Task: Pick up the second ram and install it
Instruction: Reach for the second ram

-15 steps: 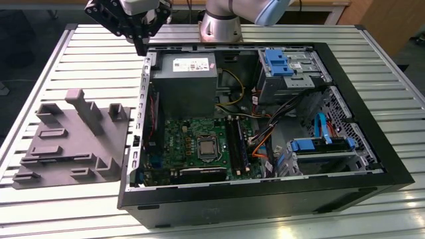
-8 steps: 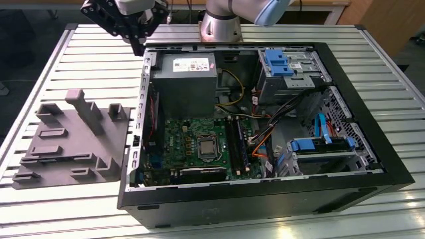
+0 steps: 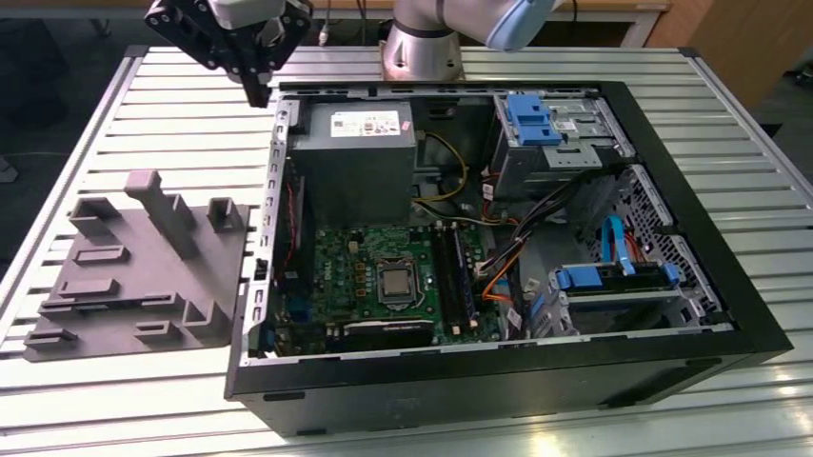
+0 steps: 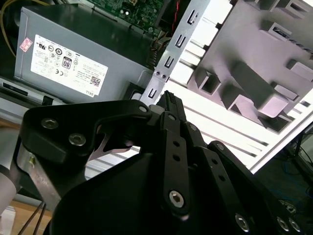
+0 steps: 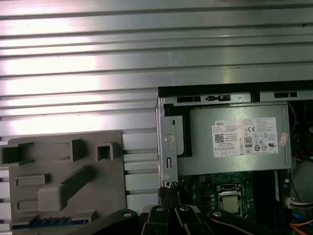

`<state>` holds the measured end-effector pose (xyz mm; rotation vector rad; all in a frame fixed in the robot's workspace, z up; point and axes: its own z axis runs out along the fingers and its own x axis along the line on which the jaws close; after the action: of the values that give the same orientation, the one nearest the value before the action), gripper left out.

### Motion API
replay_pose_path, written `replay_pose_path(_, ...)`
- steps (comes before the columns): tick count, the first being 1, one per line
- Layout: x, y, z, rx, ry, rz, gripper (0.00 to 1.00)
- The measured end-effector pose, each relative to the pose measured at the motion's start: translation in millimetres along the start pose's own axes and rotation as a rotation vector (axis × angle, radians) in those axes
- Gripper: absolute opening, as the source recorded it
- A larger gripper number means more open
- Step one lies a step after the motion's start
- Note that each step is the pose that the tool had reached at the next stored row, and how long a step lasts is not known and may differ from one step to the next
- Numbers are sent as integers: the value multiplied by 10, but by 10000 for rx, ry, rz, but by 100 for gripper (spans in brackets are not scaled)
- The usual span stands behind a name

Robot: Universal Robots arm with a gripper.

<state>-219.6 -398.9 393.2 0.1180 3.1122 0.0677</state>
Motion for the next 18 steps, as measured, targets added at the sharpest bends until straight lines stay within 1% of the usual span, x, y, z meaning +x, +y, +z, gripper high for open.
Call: replay_pose_path(18,159,-12,-4,0,-2,-1,11)
